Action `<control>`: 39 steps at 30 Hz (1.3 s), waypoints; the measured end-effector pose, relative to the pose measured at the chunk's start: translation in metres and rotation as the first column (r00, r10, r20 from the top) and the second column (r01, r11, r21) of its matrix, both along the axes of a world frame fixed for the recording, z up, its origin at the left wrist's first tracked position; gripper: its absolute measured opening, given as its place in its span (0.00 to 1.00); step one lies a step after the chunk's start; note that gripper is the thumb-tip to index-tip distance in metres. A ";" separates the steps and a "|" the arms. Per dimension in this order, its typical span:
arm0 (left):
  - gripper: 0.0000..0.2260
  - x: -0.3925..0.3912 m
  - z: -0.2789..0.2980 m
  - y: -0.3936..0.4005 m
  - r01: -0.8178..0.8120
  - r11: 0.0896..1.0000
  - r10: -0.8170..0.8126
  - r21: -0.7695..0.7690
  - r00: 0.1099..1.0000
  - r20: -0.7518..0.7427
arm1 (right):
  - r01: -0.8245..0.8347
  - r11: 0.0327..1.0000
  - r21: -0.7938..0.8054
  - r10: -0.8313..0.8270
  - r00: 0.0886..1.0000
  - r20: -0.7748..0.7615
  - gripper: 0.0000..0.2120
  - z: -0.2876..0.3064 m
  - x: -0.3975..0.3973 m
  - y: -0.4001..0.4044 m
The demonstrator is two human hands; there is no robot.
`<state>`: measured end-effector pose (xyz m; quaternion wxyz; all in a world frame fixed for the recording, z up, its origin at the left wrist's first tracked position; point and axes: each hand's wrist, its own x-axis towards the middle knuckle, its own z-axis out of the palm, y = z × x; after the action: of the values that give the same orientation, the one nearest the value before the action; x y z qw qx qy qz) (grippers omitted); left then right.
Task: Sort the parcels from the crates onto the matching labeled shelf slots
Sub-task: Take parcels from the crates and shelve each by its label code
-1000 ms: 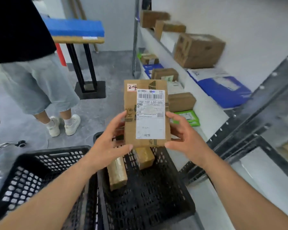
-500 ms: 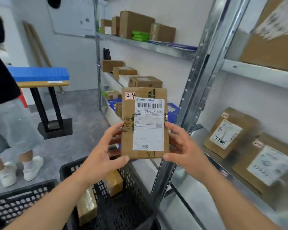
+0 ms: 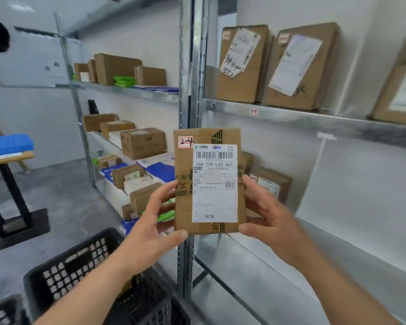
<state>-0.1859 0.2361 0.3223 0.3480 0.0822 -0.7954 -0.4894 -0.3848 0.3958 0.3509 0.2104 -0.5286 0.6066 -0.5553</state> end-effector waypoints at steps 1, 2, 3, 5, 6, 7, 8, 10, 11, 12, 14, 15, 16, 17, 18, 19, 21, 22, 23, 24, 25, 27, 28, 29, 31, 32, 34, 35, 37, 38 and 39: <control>0.36 -0.005 0.003 0.005 0.017 1.000 -0.017 -0.006 1.000 -0.003 | 0.022 1.000 -0.014 -0.022 1.000 -0.001 0.44 0.002 -0.002 0.010; 0.36 -0.010 0.006 0.010 0.038 0.999 -0.038 -0.009 0.999 -0.009 | 0.040 0.999 -0.028 -0.040 0.999 -0.002 0.45 0.004 -0.002 0.020; 0.36 -0.016 0.010 0.013 0.064 0.998 -0.064 -0.011 0.998 -0.013 | 0.059 0.997 -0.040 -0.060 0.998 -0.007 0.45 0.007 -0.002 0.029; 0.36 -0.027 0.017 0.021 0.124 0.992 -0.124 -0.007 0.992 -0.015 | 0.110 0.992 -0.058 -0.111 0.994 -0.007 0.43 0.013 -0.002 0.046; 0.36 -0.032 0.020 0.024 0.153 0.988 -0.153 -0.004 0.988 -0.015 | 0.129 0.989 -0.068 -0.129 0.992 0.000 0.43 0.016 -0.002 0.055; 0.36 -0.037 0.025 0.027 0.177 0.984 -0.177 -0.009 0.984 -0.012 | 0.146 0.987 -0.075 -0.146 0.989 -0.002 0.42 0.020 -0.001 0.063; 0.36 -0.041 0.029 0.029 0.200 0.980 -0.201 -0.020 0.980 -0.009 | 0.171 0.982 -0.073 -0.173 0.985 -0.013 0.42 0.023 0.001 0.070; 0.37 -0.049 0.035 0.032 0.242 0.969 -0.243 -0.038 0.970 -0.005 | 0.235 0.970 -0.065 -0.237 0.971 -0.031 0.40 0.029 0.005 0.084; 0.37 -0.052 0.038 0.034 0.260 0.965 -0.261 -0.038 0.965 -0.008 | 0.257 0.965 -0.059 -0.259 0.965 -0.029 0.39 0.031 0.008 0.090; 0.37 -0.054 0.039 0.036 0.280 0.959 -0.281 -0.041 0.960 -0.018 | 0.277 0.959 -0.056 -0.279 0.960 -0.029 0.38 0.035 0.012 0.096; 0.37 -0.058 0.042 0.042 0.325 0.945 -0.327 -0.043 0.944 -0.035 | 0.327 0.943 -0.052 -0.330 0.943 -0.039 0.36 0.041 0.021 0.108; 0.37 -0.060 0.044 0.045 0.352 0.935 -0.353 -0.039 0.934 -0.043 | 0.351 0.935 -0.052 -0.353 0.934 -0.044 0.36 0.044 0.025 0.113; 0.37 -0.063 0.046 0.048 0.385 0.922 -0.386 -0.036 0.921 -0.051 | 0.381 0.923 -0.055 -0.383 0.922 -0.048 0.36 0.048 0.030 0.119; 0.36 -0.066 0.050 0.053 0.421 0.907 -0.422 -0.032 0.905 -0.057 | 0.413 0.909 -0.059 -0.416 0.908 -0.050 0.36 0.051 0.035 0.126; 0.36 -0.069 0.052 0.058 0.460 0.888 -0.461 -0.031 0.885 -0.066 | 0.445 0.893 -0.062 -0.448 0.892 -0.053 0.36 0.053 0.041 0.135; 0.35 -0.072 0.053 0.064 0.498 0.867 -0.499 -0.034 0.863 -0.078 | 0.478 0.876 -0.066 -0.482 0.874 -0.060 0.35 0.055 0.046 0.144; 0.34 -0.078 0.054 0.079 0.560 0.828 -0.560 -0.036 0.823 -0.093 | 0.536 0.842 -0.068 -0.540 0.838 -0.074 0.36 0.056 0.058 0.164; 0.34 -0.081 0.055 0.087 0.587 0.809 -0.587 -0.032 0.804 -0.096 | 0.564 0.823 -0.068 -0.568 0.819 -0.081 0.36 0.057 0.063 0.173; 0.34 -0.083 0.055 0.095 0.611 0.791 -0.611 -0.029 0.786 -0.097 | 0.589 0.805 -0.067 -0.593 0.801 -0.086 0.36 0.058 0.069 0.182; 0.34 -0.084 0.056 0.103 0.629 0.777 -0.629 -0.033 0.771 -0.101 | 0.611 0.789 -0.066 -0.614 0.784 -0.088 0.36 0.059 0.074 0.191; 0.35 -0.085 0.056 0.111 0.640 0.767 -0.640 -0.040 0.760 -0.110 | 0.627 0.776 -0.069 -0.630 0.771 -0.088 0.36 0.060 0.079 0.199; 0.36 -0.087 0.057 0.127 0.650 0.758 -0.650 -0.045 0.750 -0.121 | 0.652 0.754 -0.078 -0.657 0.749 -0.085 0.35 0.061 0.088 0.215; 0.36 -0.087 0.057 0.134 0.655 0.754 -0.655 -0.045 0.746 -0.118 | 0.662 0.744 -0.083 -0.668 0.740 -0.081 0.35 0.062 0.092 0.222; 0.36 -0.086 0.058 0.141 0.667 0.744 -0.667 -0.046 0.737 -0.112 | 0.673 0.734 -0.089 -0.679 0.730 -0.077 0.35 0.062 0.096 0.230; 0.35 -0.085 0.061 0.154 0.692 0.719 -0.694 -0.058 0.713 -0.098 | 0.700 0.707 -0.102 -0.707 0.703 -0.077 0.35 0.062 0.103 0.244; 0.35 -0.085 0.063 0.161 0.699 0.711 -0.703 -0.078 0.705 -0.092 | 0.714 0.691 -0.109 -0.722 0.687 -0.076 0.35 0.062 0.106 0.252; 0.37 -0.085 0.067 0.176 0.700 0.702 -0.712 -0.132 0.696 -0.092 | 0.737 0.665 -0.116 -0.746 0.662 -0.072 0.35 0.063 0.111 0.267; 0.38 -0.085 0.068 0.184 0.701 0.698 -0.715 -0.148 0.693 -0.092 | 0.743 0.659 -0.116 -0.752 0.655 -0.074 0.35 0.064 0.113 0.276; 0.38 -0.084 0.072 0.204 0.705 0.692 -0.721 -0.159 0.686 -0.095 | 0.747 0.655 -0.114 -0.755 0.650 -0.082 0.35 0.067 0.116 0.296; 0.37 -0.085 0.074 0.215 0.707 0.688 -0.724 -0.163 0.682 -0.100 | 0.751 0.650 -0.115 -0.760 0.644 -0.087 0.35 0.069 0.117 0.307; 0.36 -0.085 0.076 0.227 0.711 0.684 -0.729 -0.164 0.677 -0.104 | 0.757 0.643 -0.119 -0.766 0.637 -0.091 0.35 0.070 0.118 0.318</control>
<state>-0.2706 0.4636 0.3982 0.1939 -0.2966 -0.7584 -0.5470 -0.2665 0.7141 0.4212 -0.1024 -0.2666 0.7656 -0.5764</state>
